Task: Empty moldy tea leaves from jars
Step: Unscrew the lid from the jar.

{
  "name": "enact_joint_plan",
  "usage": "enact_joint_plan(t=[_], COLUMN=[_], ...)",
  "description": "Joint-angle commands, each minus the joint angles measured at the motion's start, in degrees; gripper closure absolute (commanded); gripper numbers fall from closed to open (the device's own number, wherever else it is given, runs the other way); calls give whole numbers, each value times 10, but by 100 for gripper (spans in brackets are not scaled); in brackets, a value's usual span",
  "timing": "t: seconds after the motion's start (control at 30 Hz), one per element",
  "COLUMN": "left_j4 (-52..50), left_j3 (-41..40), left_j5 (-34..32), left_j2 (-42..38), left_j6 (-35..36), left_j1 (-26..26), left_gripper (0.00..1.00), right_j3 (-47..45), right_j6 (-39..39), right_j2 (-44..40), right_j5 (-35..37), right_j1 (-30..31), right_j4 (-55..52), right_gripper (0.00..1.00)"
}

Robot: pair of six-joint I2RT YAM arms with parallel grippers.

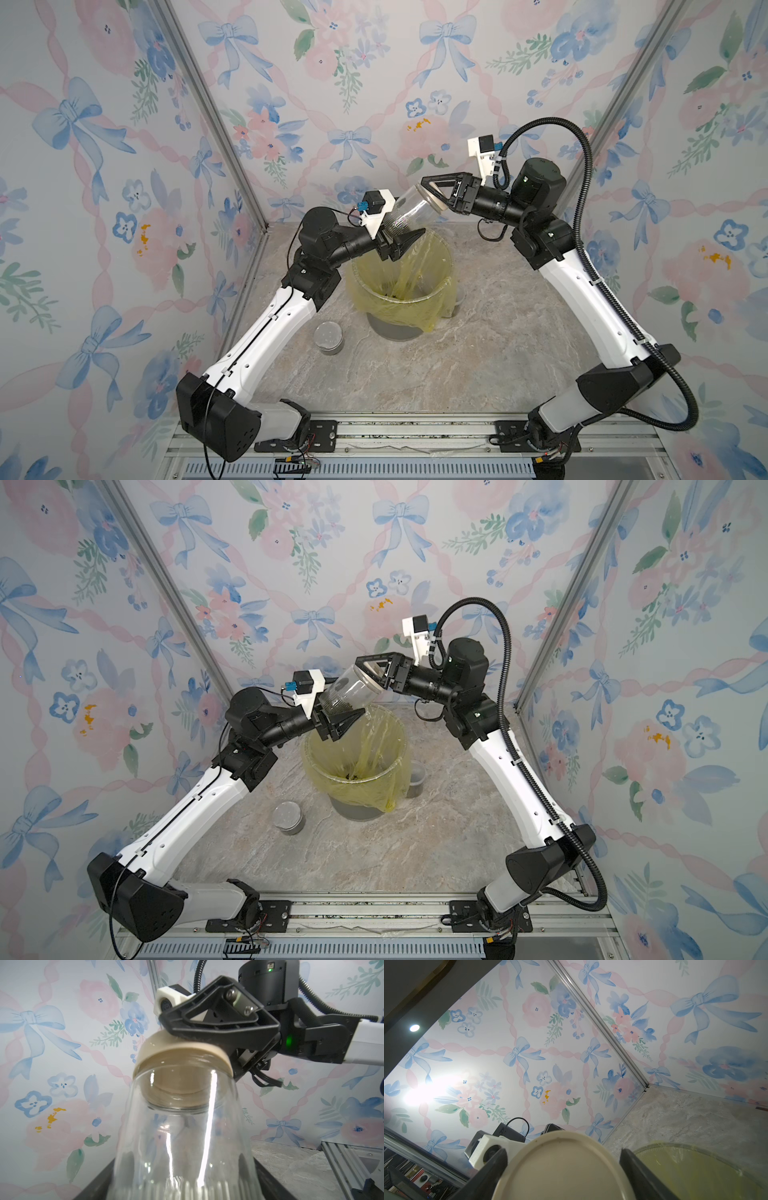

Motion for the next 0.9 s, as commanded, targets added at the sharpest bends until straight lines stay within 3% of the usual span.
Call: enact_joint_plan(t=[0.0,0.5,0.87], left_j4=[73,75,116], left_j3=[15,-2,-72], left_j5=[45,41,4], left_j2=[-5,-14,-41], left_j6=[-50,-42,0], left_j1=[10,17,15], left_gripper=[93,93,93], right_j3=[18,37,70], right_j6=[0,23,30], right_j2=[12,22,35], right_j5=[-26,-23,-26], right_j1=[-16,-44,-51], right_j4=[46,57,51], right_gripper=[40,42,43])
